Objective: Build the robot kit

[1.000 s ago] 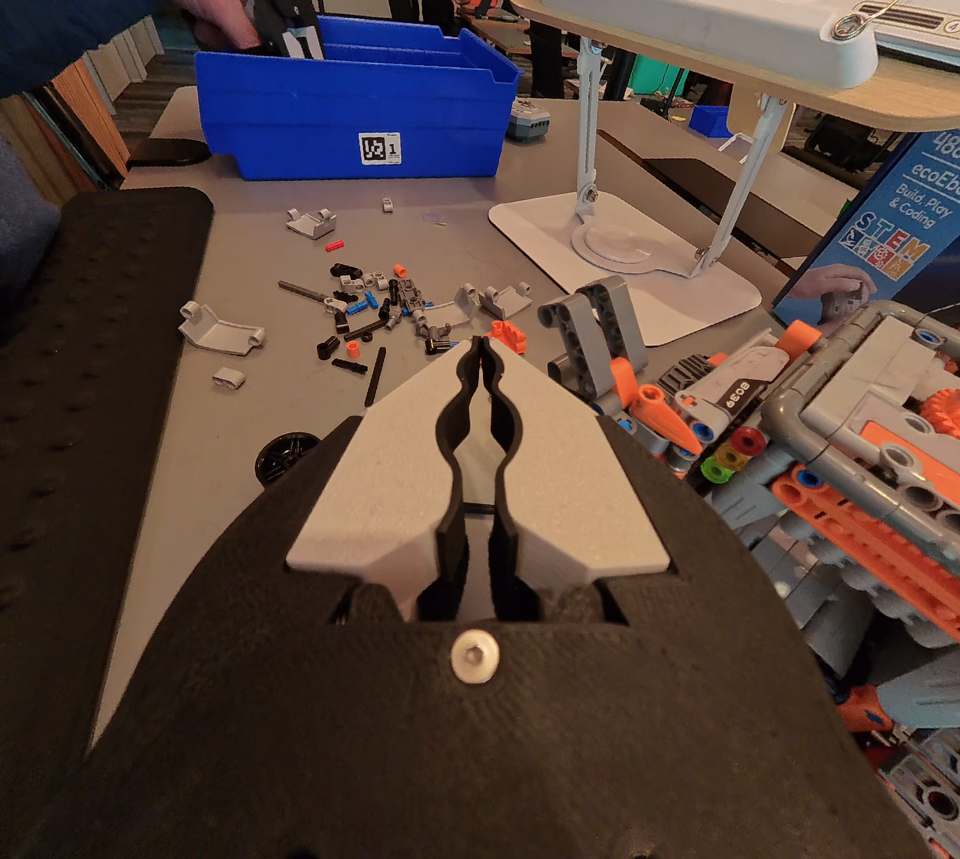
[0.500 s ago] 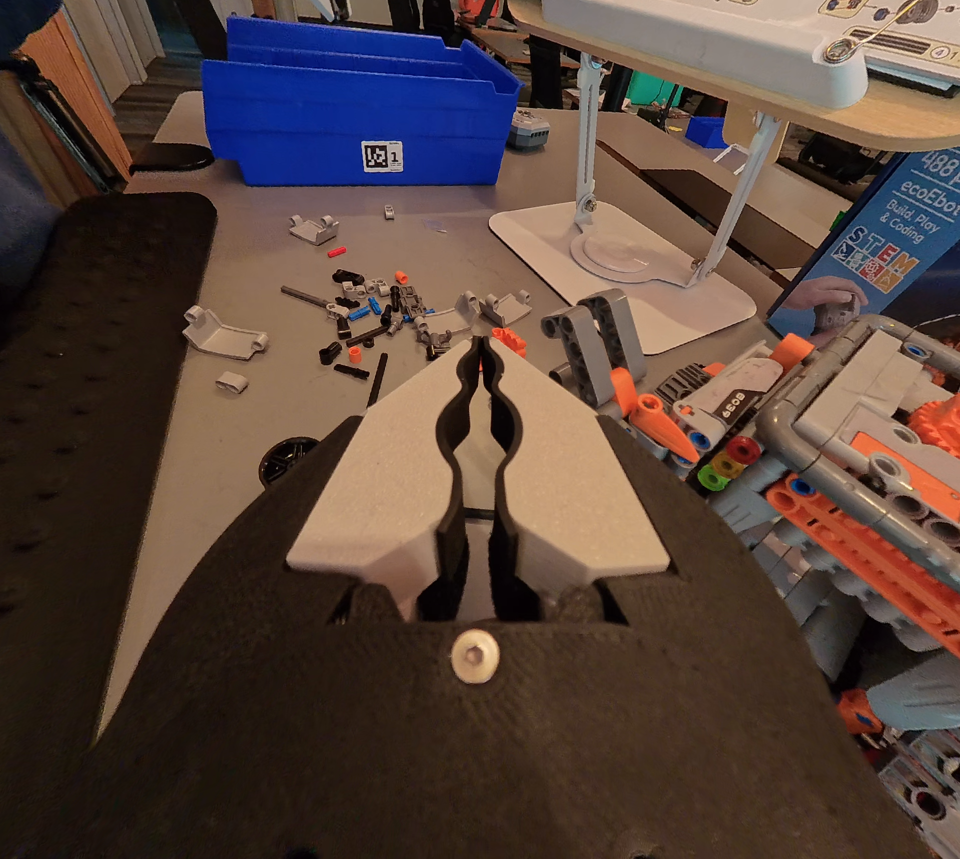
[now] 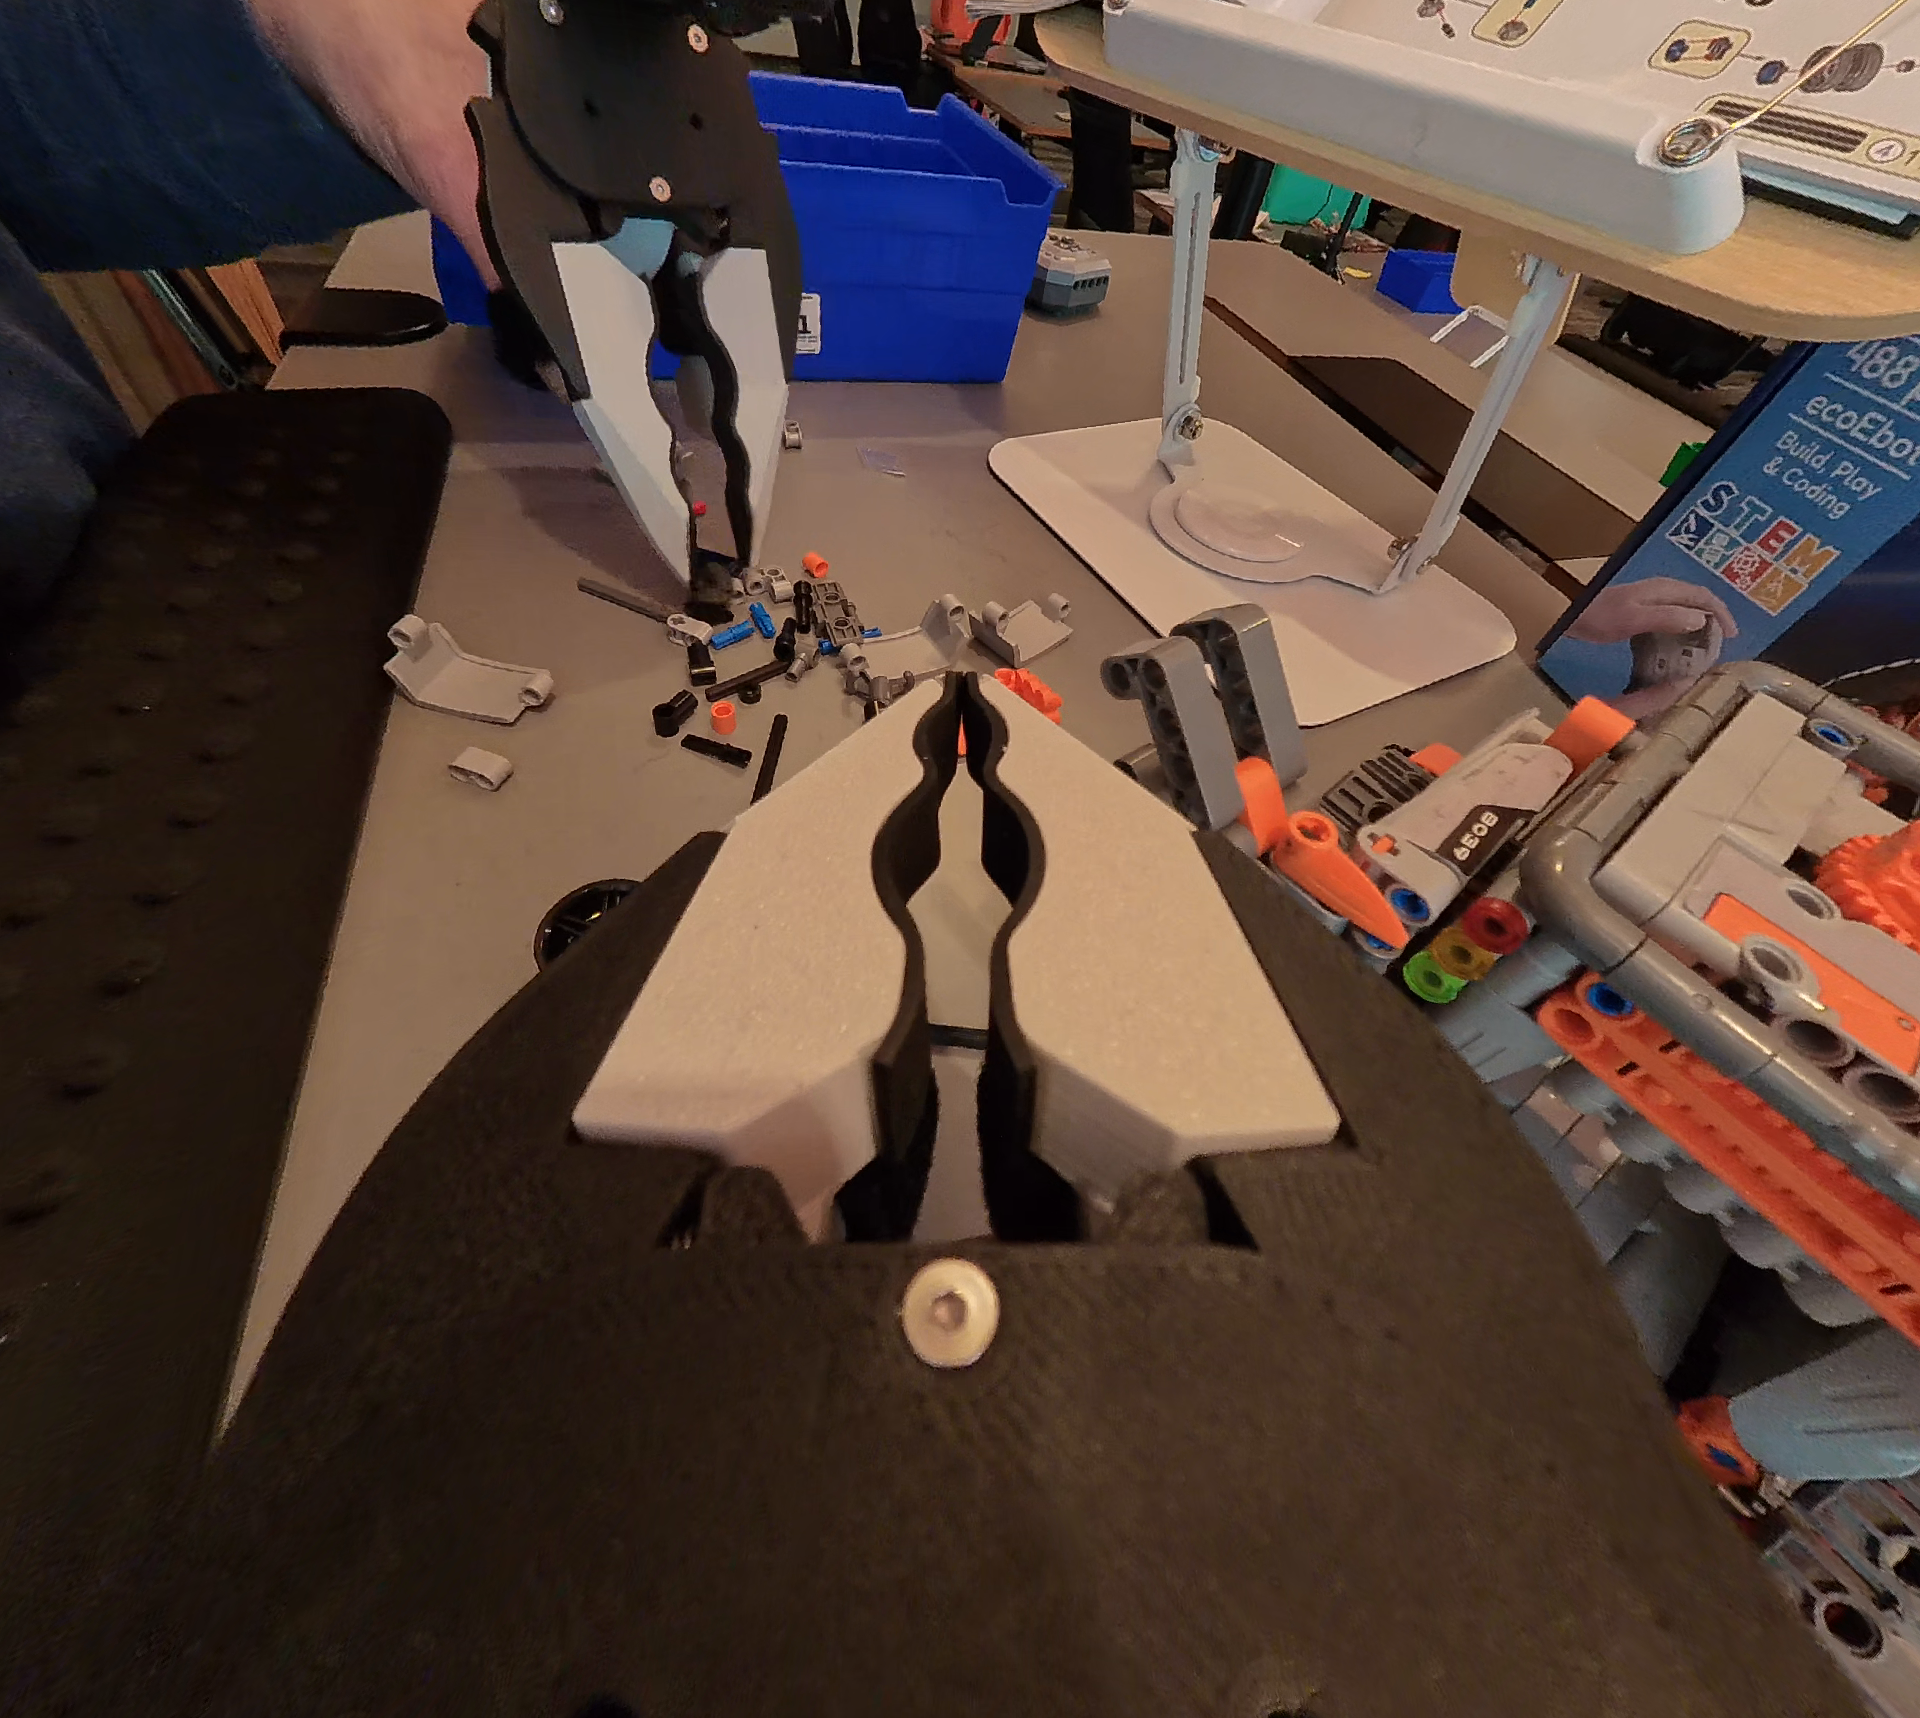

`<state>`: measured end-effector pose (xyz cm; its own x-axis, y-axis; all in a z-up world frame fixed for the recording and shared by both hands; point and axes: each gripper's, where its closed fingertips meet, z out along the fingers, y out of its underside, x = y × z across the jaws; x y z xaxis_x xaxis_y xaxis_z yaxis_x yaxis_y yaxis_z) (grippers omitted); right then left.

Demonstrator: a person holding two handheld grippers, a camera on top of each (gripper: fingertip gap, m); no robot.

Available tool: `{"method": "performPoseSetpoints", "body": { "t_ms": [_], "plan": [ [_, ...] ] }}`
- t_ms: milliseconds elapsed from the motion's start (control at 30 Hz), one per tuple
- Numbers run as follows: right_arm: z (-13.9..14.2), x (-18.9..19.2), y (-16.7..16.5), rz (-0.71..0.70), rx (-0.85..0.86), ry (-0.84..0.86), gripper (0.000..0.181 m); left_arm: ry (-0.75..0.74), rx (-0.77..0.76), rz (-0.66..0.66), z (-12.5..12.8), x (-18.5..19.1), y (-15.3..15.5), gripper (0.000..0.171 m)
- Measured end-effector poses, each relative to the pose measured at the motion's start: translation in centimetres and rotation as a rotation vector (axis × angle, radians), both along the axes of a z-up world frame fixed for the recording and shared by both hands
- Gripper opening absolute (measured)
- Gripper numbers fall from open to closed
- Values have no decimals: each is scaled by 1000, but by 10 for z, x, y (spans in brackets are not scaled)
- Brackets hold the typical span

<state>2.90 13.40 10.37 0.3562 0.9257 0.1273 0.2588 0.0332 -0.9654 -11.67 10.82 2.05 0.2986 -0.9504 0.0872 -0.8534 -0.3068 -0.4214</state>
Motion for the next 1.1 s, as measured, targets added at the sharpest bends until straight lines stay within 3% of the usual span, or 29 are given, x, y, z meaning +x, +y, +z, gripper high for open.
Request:
{"method": "performPoseSetpoints", "body": {
  "t_ms": [167, 300, 433, 533, 633, 733, 900, 1100],
  "plan": [
    [-1, 0, 1, 1, -6, -1, 0, -60, 30, 32, 16, 0, 3, 26],
    [0, 1, 1, -3, -3, 5, 0, -161, 74, 87, 67, -25, 3, 23],
    [1, 0, 1, -2, -3, 6, 0, -174, 220, 266, 129, -106, 25, 20],
    [-1, -1, 1, 0, -7, 2, 0, -76, 308, 469, 150, -199, 45, 13],
    [-2, -2, 1, 2, -11, 1, 0, 72, 296, 642, 140, -280, 45, 16],
    [-4, -2, 2, 2, -18, -2, 0, 147, 231, 711, 118, -313, 39, 19],
    [-4, -1, 1, 2, -17, -2, 0, 204, 141, 703, 76, -316, 42, 27],
    [-3, 0, 1, 0, -15, 1, 0, 171, 129, 673, 57, -299, 63, 33]
  ]
}}
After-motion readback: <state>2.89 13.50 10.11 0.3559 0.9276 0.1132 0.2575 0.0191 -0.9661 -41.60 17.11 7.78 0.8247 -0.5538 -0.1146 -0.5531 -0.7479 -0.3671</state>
